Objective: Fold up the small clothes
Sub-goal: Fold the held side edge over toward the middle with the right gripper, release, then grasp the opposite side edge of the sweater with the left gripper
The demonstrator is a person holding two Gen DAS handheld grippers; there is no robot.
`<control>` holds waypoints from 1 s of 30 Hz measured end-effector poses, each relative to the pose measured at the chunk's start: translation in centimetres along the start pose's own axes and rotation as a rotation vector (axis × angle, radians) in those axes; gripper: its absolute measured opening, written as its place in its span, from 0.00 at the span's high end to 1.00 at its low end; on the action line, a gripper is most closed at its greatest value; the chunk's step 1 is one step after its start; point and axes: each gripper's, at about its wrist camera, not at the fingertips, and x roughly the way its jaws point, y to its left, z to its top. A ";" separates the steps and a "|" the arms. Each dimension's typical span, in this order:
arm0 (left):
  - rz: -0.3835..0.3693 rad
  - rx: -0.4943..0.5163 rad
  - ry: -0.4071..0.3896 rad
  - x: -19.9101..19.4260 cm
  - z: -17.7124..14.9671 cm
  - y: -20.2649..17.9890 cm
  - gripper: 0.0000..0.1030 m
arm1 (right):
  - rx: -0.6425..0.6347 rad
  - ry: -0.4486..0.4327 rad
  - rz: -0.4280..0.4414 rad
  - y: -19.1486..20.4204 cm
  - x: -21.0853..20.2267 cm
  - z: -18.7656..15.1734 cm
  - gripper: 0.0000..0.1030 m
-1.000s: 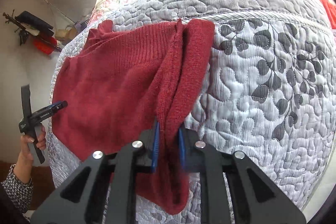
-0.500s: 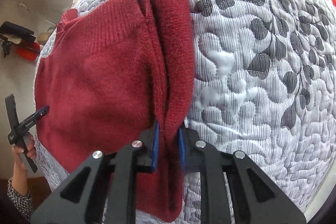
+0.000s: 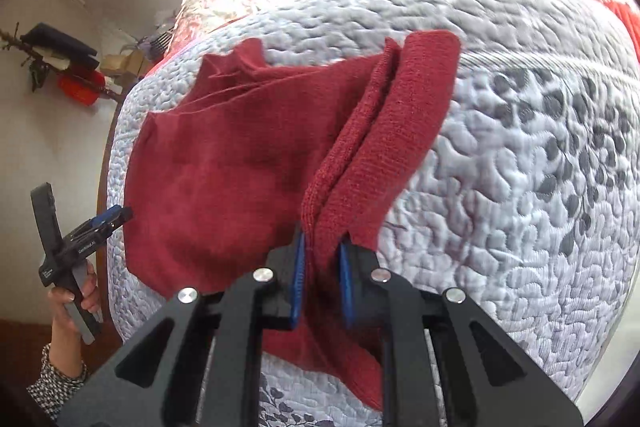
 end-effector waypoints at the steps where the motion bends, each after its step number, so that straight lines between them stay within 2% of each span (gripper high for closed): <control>1: -0.001 -0.003 -0.002 -0.2 0.0 0.3 0.30 | -0.025 0.006 0.000 1.7 0.4 0.3 0.86; 5: -0.001 -0.016 0.002 -0.5 -0.6 1.6 0.30 | -0.104 0.041 -0.010 7.0 3.2 0.6 0.86; 9: -0.012 -0.034 0.002 -0.9 -1.4 1.9 0.30 | -0.132 0.083 0.000 10.2 6.6 0.5 0.86; 14: -0.027 -0.043 0.007 -0.9 -1.6 2.0 0.30 | -0.143 0.124 -0.049 11.5 10.3 0.2 0.85; 17: -0.027 -0.028 0.007 -0.9 -1.6 1.3 0.30 | -0.142 0.142 -0.012 11.8 11.4 0.2 0.77; 18: -0.030 -0.025 0.008 -0.9 -1.5 1.1 0.30 | -0.134 0.141 0.011 11.7 11.3 0.3 0.69; 20: -0.045 -0.026 0.010 -0.9 -1.3 0.6 0.30 | -0.124 0.131 0.083 11.6 10.3 0.2 0.63; 25: -0.101 -0.037 0.016 -0.9 -0.2 -1.2 0.30 | -0.125 0.056 0.186 10.7 5.2 -0.1 0.63; 27: -0.147 -0.052 0.026 -0.7 0.3 -2.4 0.30 | -0.119 0.014 0.175 9.8 3.1 -0.2 0.63; 30: -0.219 -0.049 0.036 -0.1 1.3 -5.2 0.28 | -0.090 -0.034 0.083 7.0 0.8 -0.5 0.62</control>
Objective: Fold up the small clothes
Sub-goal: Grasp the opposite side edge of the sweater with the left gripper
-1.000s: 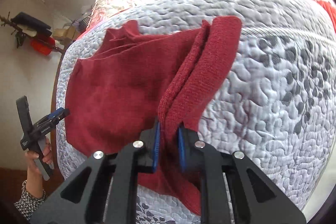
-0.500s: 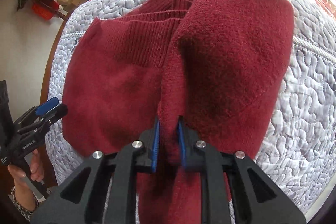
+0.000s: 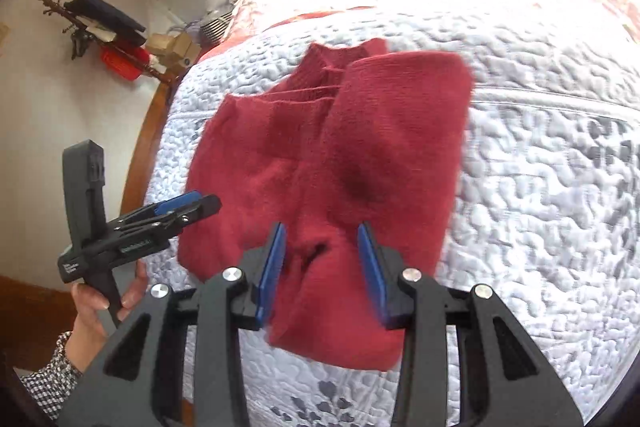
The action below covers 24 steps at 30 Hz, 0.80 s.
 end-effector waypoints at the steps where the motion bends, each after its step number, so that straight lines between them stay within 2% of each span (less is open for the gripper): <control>1: -0.015 0.010 0.008 0.6 0.3 -0.9 0.27 | 0.005 -0.010 -0.037 -0.9 -0.4 -0.2 0.62; 3: -0.034 0.036 0.034 2.1 0.7 -2.9 0.26 | 0.041 -0.005 -0.085 -3.4 -0.9 -1.1 0.62; 9: -0.052 0.077 0.110 6.6 0.9 -7.2 0.26 | 0.144 0.044 -0.128 -9.2 0.6 -4.3 0.62; 13: -0.028 0.073 0.162 9.0 0.5 -8.1 0.26 | 0.196 0.062 -0.115 -11.6 1.9 -6.0 0.62; 18: -0.039 0.046 0.170 9.6 0.2 -8.4 0.27 | 0.217 0.062 -0.089 -13.0 2.2 -6.9 0.62; 20: -0.045 0.040 0.172 9.6 0.1 -8.4 0.31 | 0.214 0.058 -0.083 -13.2 2.1 -7.1 0.62; 22: -0.069 0.036 0.172 9.3 0.0 -8.5 0.46 | 0.202 0.053 -0.080 -13.3 2.4 -6.7 0.62; 24: -0.085 0.032 0.177 9.3 -0.1 -8.5 0.50 | 0.194 0.054 -0.078 -12.9 2.6 -6.4 0.62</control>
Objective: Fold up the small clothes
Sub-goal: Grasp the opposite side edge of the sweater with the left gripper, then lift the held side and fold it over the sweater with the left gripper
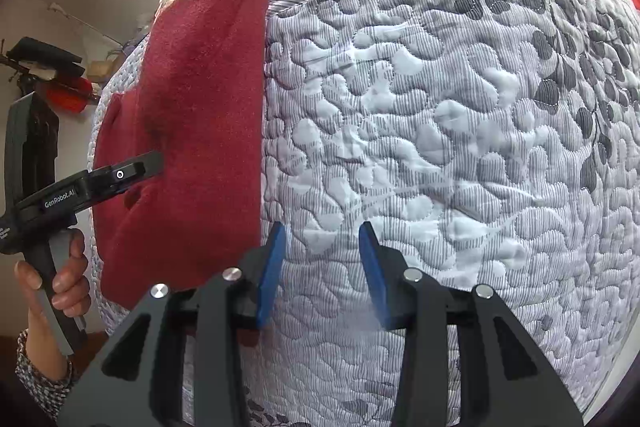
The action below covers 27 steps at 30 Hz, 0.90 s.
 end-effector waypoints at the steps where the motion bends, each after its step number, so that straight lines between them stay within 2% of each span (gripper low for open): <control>1: 0.006 -0.002 0.002 0.1 0.0 0.0 0.48 | -0.002 0.001 0.003 0.3 0.1 0.0 0.62; 6: -0.012 -0.029 0.008 1.0 0.1 -0.1 0.46 | -0.023 0.009 -0.002 1.6 0.7 0.0 0.62; 8: -0.045 -0.041 0.008 0.9 0.0 0.0 0.51 | -0.029 0.015 -0.006 1.9 1.0 -0.2 0.62; 10: -0.102 -0.053 0.021 0.8 -0.1 0.0 0.62 | -0.028 0.019 -0.006 2.0 1.1 -0.1 0.62; 11: -0.120 -0.059 0.026 0.9 -0.1 0.0 0.63 | -0.026 0.020 -0.006 2.0 1.2 -0.2 0.62; 14: -0.089 -0.038 0.018 1.0 -0.2 -0.2 0.67 | -0.020 0.022 -0.005 2.0 1.3 -0.1 0.62; 16: -0.094 -0.049 0.004 1.0 -0.2 -0.4 0.84 | -0.022 0.021 -0.006 2.0 1.2 -0.1 0.62; 21: -0.115 -0.049 -0.078 -1.7 -0.8 -0.3 0.86 | -0.011 0.019 -0.015 2.3 1.2 0.0 0.60; 27: -0.112 -0.034 -0.133 -5.0 -1.3 0.6 0.86 | -0.002 0.014 -0.002 2.0 1.0 -0.1 0.60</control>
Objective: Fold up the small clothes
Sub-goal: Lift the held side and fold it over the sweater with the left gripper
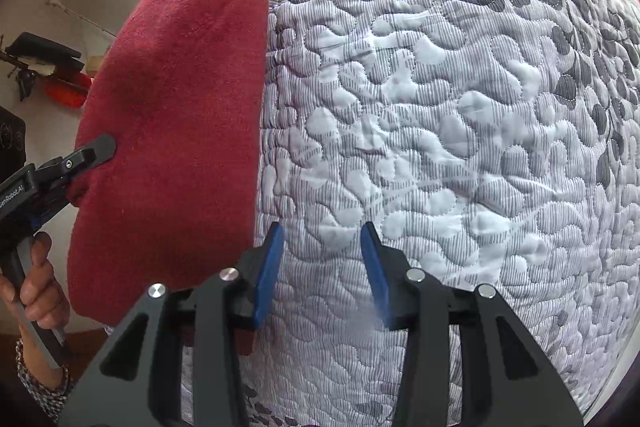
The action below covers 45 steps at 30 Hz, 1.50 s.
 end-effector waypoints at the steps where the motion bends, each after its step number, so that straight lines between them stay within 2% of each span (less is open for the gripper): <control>1: -0.001 -0.010 -0.007 -0.4 0.1 0.3 0.86 | -0.004 -0.002 0.003 0.1 -0.1 0.0 0.60; 7: 0.003 -0.023 -0.071 -4.8 -0.2 2.2 0.86 | -0.029 0.001 0.010 1.2 -0.1 -0.1 0.60; 16: 0.131 -0.023 -0.154 -12.1 0.7 6.9 0.86 | -0.062 0.011 0.023 3.3 0.5 0.1 0.60; 22: 0.191 -0.108 -0.151 -14.2 -0.1 12.6 0.86 | -0.098 0.034 0.028 5.3 1.5 -0.1 0.60; 26: 0.190 -0.160 -0.151 -14.6 -0.7 15.4 0.86 | -0.127 0.047 0.028 6.3 2.2 -0.1 0.59; 29: 0.215 -0.171 -0.112 -13.4 -1.0 17.1 0.85 | -0.148 0.056 0.024 7.6 2.8 -0.2 0.59; 33: 0.236 -0.177 -0.066 -11.0 -1.6 18.4 0.85 | -0.170 0.067 0.024 8.3 3.2 -0.5 0.59; 38: 0.243 -0.183 -0.054 -9.8 -1.9 19.0 0.84 | -0.193 0.076 0.027 10.5 3.7 -0.5 0.58; 44: 0.254 -0.175 -0.065 -12.3 -2.6 18.6 0.69 | -0.222 0.087 0.032 14.1 5.1 -1.1 0.57; 45: 0.238 -0.178 -0.066 -13.1 -3.1 18.4 0.59 | -0.225 0.087 0.031 14.7 5.2 -1.5 0.56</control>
